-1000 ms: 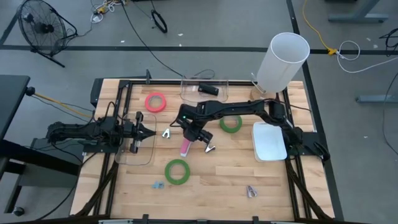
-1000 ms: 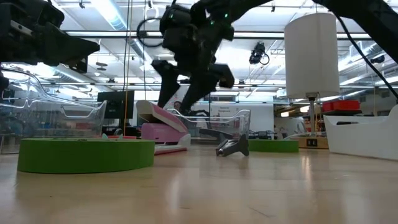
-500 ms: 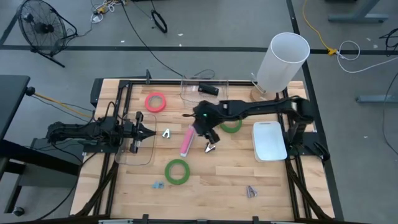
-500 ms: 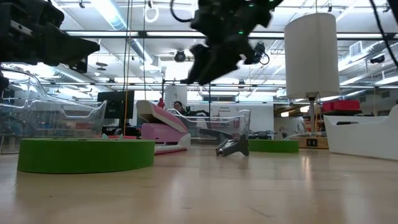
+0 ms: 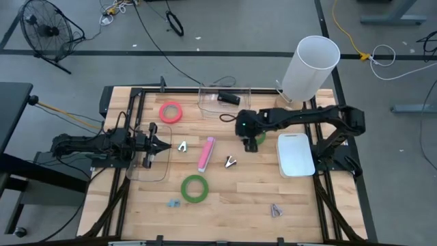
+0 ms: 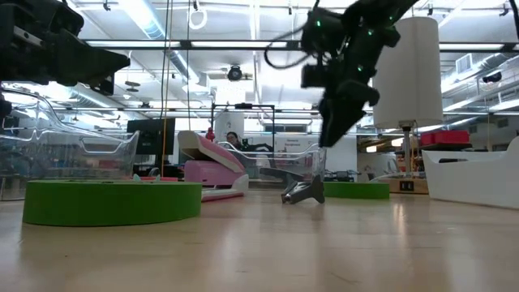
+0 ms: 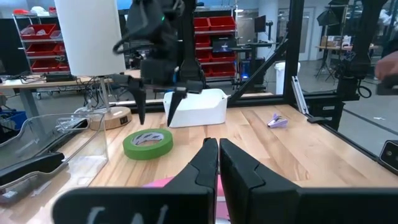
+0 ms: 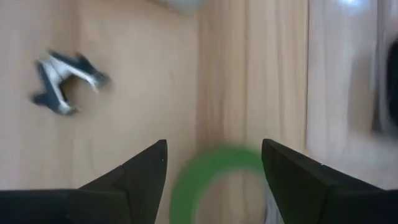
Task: Pick and place Stapler, Stapler remover, tape
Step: Put the top green tape into the bottom transparent bin
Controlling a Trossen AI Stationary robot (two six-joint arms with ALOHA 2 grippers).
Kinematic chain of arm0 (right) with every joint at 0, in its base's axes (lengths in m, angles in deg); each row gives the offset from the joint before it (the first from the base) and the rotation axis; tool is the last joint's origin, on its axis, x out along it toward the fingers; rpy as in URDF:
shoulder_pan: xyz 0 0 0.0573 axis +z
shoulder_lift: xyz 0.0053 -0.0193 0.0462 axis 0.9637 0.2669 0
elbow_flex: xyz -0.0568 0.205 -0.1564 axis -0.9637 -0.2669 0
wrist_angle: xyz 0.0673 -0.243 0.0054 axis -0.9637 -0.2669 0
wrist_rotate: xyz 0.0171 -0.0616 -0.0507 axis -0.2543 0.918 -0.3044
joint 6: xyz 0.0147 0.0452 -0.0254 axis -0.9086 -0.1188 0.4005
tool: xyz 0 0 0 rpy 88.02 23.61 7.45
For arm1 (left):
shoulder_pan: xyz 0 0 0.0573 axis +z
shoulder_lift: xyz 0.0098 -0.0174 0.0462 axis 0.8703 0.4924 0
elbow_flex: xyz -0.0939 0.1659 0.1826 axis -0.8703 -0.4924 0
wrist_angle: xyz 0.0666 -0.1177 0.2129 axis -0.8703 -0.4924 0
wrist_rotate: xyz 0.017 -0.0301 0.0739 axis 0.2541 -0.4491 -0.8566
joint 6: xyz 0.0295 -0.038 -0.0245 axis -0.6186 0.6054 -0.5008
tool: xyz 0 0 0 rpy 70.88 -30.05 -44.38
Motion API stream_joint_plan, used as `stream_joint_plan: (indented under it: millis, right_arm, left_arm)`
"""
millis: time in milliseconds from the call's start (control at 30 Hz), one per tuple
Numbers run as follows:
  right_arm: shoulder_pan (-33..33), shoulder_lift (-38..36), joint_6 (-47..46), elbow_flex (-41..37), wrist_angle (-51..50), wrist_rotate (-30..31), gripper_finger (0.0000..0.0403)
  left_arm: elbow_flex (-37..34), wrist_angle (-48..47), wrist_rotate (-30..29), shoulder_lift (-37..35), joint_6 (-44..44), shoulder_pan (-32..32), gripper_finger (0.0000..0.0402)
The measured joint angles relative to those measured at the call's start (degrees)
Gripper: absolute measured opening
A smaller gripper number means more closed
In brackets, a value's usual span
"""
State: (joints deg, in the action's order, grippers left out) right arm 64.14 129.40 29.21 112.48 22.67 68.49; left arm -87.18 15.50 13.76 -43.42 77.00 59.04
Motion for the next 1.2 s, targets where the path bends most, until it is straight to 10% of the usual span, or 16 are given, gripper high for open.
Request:
stream_joint_plan:
  millis: [1200]
  right_arm:
    - [-4.24,0.35,-3.79,-18.57,12.18,-4.26,0.0261]
  left_arm:
    - [0.0,-0.01,-0.01,0.02,0.01,0.0,0.0018]
